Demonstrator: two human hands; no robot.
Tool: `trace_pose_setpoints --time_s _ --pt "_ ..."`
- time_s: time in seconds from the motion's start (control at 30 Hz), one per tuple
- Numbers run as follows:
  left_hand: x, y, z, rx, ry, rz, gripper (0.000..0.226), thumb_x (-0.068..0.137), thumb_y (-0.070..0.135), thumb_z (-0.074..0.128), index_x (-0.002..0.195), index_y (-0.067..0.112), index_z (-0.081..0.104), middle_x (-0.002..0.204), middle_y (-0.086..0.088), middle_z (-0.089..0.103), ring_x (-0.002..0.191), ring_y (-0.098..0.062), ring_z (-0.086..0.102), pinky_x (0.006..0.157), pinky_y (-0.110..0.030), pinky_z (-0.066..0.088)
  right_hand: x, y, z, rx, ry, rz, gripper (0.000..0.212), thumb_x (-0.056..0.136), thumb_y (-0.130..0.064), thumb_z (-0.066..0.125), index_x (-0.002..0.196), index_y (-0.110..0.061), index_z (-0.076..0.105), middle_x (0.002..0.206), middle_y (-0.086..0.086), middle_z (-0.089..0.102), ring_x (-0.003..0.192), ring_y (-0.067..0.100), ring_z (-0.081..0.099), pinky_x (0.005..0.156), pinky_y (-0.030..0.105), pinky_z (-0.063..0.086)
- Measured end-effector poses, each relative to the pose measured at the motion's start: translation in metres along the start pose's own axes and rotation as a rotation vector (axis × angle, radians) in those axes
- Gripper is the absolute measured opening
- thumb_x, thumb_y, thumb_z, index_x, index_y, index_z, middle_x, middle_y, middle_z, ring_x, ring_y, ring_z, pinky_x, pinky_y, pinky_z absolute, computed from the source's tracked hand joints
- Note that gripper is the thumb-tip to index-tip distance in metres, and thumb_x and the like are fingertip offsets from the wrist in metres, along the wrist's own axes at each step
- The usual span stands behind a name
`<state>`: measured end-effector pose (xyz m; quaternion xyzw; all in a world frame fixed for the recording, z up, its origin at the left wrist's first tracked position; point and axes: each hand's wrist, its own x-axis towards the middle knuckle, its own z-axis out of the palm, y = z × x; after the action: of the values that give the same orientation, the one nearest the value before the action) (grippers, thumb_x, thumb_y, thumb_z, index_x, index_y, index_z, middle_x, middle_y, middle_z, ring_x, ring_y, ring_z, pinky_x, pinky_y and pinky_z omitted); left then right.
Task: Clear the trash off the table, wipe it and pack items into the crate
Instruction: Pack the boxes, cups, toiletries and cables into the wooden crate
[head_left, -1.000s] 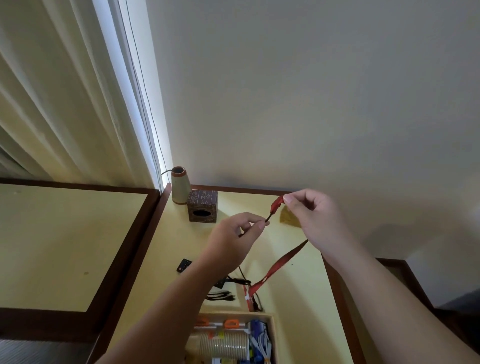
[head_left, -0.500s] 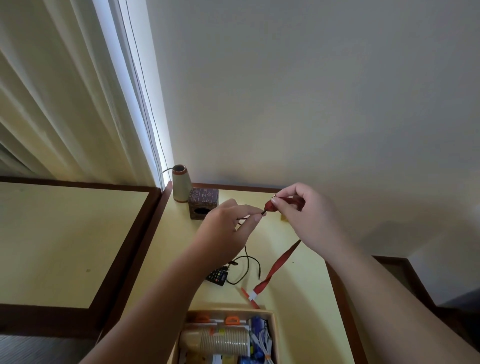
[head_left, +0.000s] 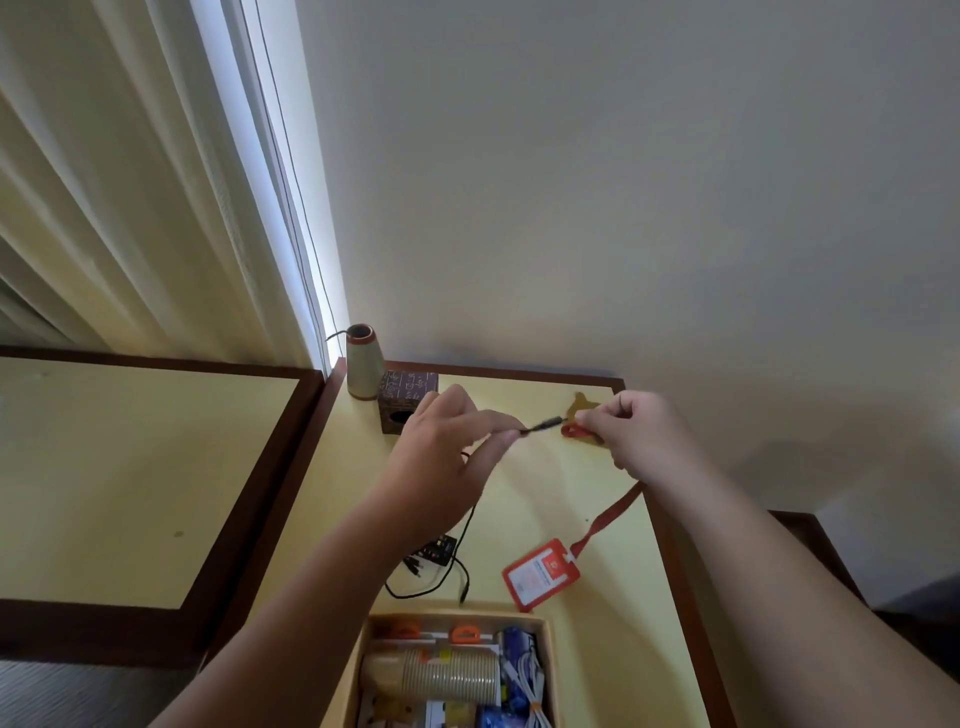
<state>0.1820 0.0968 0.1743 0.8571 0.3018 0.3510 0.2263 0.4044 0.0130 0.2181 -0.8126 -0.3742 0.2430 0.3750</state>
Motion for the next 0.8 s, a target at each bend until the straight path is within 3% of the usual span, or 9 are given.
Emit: trace_pose_setpoints --time_s 0.1,0.17,0.33,0.37,0.43,0.47,0.53,0.67,0.8 --pt "-0.001 -0.010 -0.004 -0.171 0.050 -0.184 0.015 0.104 0.036 0.056 0.097 0.042 0.067 0.092 0.012 0.059 0.087 -0.009 0.054 0.074 -0.025 0.042 0.000 0.013 -0.003 0.025 -0.086 -0.002 0.029 0.097 -0.042 0.071 0.092 -0.014 0.071 0.076 -0.003 0.074 0.054 0.007 0.058 0.052 0.027 0.045" --pt "0.000 -0.025 0.000 -0.190 0.038 -0.302 0.019 0.106 0.033 0.057 0.091 0.042 0.064 0.087 0.006 0.063 0.081 -0.011 0.057 0.071 -0.030 0.048 -0.002 0.017 -0.002 0.046 -0.087 -0.033 0.027 0.100 -0.042 0.067 0.096 -0.015 0.068 0.079 -0.001 0.075 0.055 0.008 0.061 0.057 0.032 0.051" --pt "-0.001 -0.062 0.022 -0.179 -0.046 -0.518 0.017 0.108 0.033 0.054 0.096 0.033 0.066 0.082 -0.006 0.069 0.067 -0.015 0.058 0.062 -0.031 0.048 -0.011 0.010 -0.004 0.078 -0.068 -0.124 0.022 0.103 -0.041 0.061 0.099 -0.020 0.064 0.079 -0.002 0.073 0.062 0.011 0.064 0.071 0.040 0.059" --pt "-0.001 -0.069 0.026 -0.181 -0.056 -0.570 0.015 0.109 0.033 0.053 0.102 0.032 0.066 0.089 -0.006 0.071 0.074 -0.016 0.061 0.065 -0.030 0.049 -0.014 0.006 -0.006 0.078 -0.050 -0.144 0.022 0.103 -0.042 0.060 0.099 -0.020 0.063 0.079 -0.003 0.074 0.064 0.011 0.066 0.073 0.040 0.060" --pt "-0.004 -0.085 0.036 -0.095 -0.144 -0.720 0.029 0.110 0.033 0.050 0.136 0.024 0.061 0.125 -0.011 0.069 0.107 -0.025 0.064 0.088 -0.038 0.054 -0.020 -0.004 -0.011 0.038 -0.004 -0.197 0.022 0.104 -0.043 0.059 0.098 -0.022 0.063 0.080 -0.007 0.075 0.068 0.007 0.069 0.072 0.036 0.059" --pt "-0.006 -0.091 0.041 0.002 -0.218 -0.808 0.048 0.109 0.035 0.049 0.154 0.019 0.045 0.146 -0.016 0.057 0.128 -0.031 0.057 0.104 -0.045 0.050 -0.023 -0.009 -0.014 -0.003 0.027 -0.227 0.023 0.103 -0.045 0.059 0.096 -0.024 0.063 0.080 -0.009 0.075 0.070 0.005 0.068 0.069 0.033 0.056" --pt "-0.012 -0.090 0.050 0.138 -0.294 -0.911 0.081 0.105 0.039 0.055 0.168 0.016 0.009 0.168 -0.017 0.029 0.151 -0.041 0.033 0.121 -0.054 0.037 -0.029 -0.020 -0.022 -0.089 0.095 -0.282 0.024 0.102 -0.050 0.058 0.093 -0.028 0.062 0.082 -0.009 0.072 0.072 0.007 0.064 0.064 0.031 0.051" --pt "-0.027 -0.045 0.070 0.005 -0.416 -0.591 0.119 0.084 0.061 0.076 0.166 0.040 -0.009 0.175 0.003 0.009 0.160 -0.031 0.012 0.125 -0.059 0.028 -0.042 -0.050 -0.042 -0.046 0.176 -0.348 0.024 0.102 -0.050 0.058 0.095 -0.028 0.063 0.083 -0.007 0.070 0.078 0.009 0.066 0.072 0.035 0.058" --pt "-0.033 0.002 0.099 0.045 -0.643 -0.401 0.129 0.068 0.093 0.062 0.164 0.046 -0.010 0.175 0.012 -0.008 0.162 -0.026 -0.005 0.128 -0.062 0.013 -0.057 -0.085 -0.065 0.388 0.133 -0.317 0.022 0.104 -0.033 0.061 0.106 -0.012 0.064 0.078 -0.003 0.074 0.065 0.014 0.067 0.068 0.037 0.061"
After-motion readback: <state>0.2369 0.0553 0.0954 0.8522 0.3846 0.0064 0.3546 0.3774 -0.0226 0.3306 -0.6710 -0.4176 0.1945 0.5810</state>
